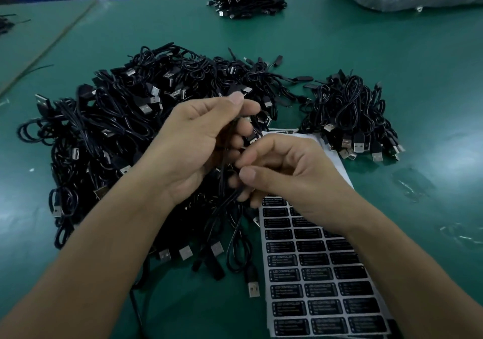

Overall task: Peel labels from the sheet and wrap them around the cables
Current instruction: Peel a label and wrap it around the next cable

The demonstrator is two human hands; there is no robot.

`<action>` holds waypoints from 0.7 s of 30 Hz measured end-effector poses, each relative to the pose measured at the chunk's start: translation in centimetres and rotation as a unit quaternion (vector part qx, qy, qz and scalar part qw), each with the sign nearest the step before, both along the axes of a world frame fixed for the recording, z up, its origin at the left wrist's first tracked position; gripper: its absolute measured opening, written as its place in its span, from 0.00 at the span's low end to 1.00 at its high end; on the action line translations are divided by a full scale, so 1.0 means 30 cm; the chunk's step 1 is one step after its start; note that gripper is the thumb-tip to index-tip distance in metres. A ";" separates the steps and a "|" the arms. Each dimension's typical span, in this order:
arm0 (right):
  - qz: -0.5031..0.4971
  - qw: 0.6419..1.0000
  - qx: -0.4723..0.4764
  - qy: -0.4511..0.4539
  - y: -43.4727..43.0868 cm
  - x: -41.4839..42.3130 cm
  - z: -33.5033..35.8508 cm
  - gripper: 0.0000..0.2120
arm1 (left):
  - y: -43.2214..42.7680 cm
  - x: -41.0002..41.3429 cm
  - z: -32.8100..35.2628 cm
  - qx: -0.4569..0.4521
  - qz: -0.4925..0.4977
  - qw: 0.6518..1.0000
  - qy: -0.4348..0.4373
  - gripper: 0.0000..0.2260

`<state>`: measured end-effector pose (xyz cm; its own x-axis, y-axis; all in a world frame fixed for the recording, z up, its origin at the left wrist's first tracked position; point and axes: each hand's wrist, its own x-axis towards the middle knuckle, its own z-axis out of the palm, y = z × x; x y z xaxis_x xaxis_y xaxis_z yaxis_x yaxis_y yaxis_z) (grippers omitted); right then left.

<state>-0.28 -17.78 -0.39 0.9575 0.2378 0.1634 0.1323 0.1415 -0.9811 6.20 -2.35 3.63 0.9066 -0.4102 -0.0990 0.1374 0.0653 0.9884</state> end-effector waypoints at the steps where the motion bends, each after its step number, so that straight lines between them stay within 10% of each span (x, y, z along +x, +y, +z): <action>1: -0.024 1.000 -0.011 0.008 -0.013 0.005 0.003 0.02 | 0.001 0.003 0.000 -0.011 0.007 1.000 0.006 0.10; 7: -0.336 0.893 -0.298 -0.023 -0.140 0.041 -0.035 0.10 | 0.003 0.023 -0.029 0.032 0.040 0.999 -0.003 0.17; 14: -0.191 0.793 -0.577 -0.031 -0.096 0.039 -0.068 0.26 | -0.002 0.026 -0.055 0.064 0.036 0.996 -0.043 0.10; 21: -0.187 0.788 -0.586 -0.018 -0.092 0.043 -0.062 0.32 | -0.014 0.003 -0.078 0.161 0.028 0.979 -0.126 0.10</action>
<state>1.01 -20.55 -2.23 0.9961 -0.0520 0.0706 -0.0191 -0.9149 -0.4033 6.30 -2.77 1.28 0.9388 -0.3443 0.0138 -0.1074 -0.2542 0.9612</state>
